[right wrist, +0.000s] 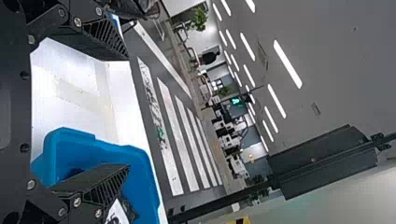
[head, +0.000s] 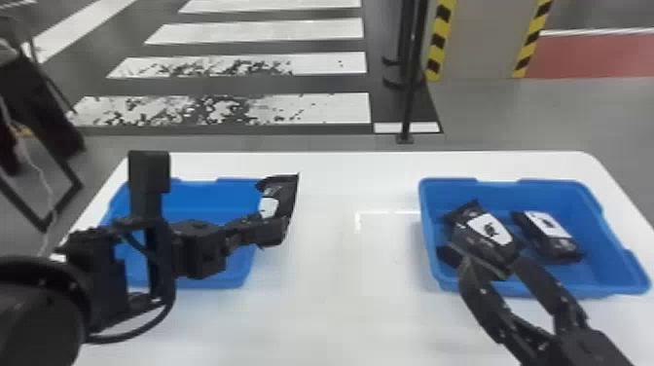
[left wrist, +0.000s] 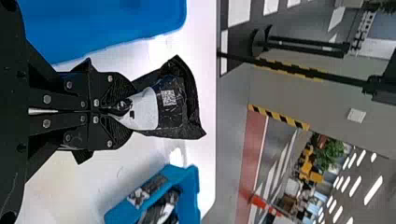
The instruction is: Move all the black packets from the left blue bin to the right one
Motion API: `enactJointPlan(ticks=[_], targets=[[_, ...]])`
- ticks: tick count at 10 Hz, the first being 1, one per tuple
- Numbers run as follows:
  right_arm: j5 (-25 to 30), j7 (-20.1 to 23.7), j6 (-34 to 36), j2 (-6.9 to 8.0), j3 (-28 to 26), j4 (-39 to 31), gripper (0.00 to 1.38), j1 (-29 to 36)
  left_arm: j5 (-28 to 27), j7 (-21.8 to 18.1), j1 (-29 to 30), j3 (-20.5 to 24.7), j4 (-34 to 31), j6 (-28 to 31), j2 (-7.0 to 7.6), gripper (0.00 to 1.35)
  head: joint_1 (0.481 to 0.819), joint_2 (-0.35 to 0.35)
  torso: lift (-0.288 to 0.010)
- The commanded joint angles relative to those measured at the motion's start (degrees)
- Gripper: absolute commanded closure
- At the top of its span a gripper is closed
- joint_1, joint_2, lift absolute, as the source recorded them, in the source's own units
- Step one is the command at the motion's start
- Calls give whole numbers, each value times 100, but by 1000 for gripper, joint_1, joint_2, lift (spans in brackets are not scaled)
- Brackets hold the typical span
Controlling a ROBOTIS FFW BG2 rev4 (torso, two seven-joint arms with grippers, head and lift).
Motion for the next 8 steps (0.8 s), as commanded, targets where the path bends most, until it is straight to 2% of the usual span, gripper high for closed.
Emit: enactJointPlan(ticks=[1, 5, 8], targets=[[-77, 107, 154, -20, 22, 138, 231, -291, 291, -40, 63, -350, -137, -60, 0, 1207, 695, 34, -185], [-306, 230, 211, -117, 251, 419, 233, -840, 759, -119, -63, -1116, -137, -60, 0, 1207, 695, -77, -185], [-409, 247, 211, -204, 594, 476, 233, -1149, 896, -128, -246, -1527, -39, -74, 0, 1207, 695, -108, -185]])
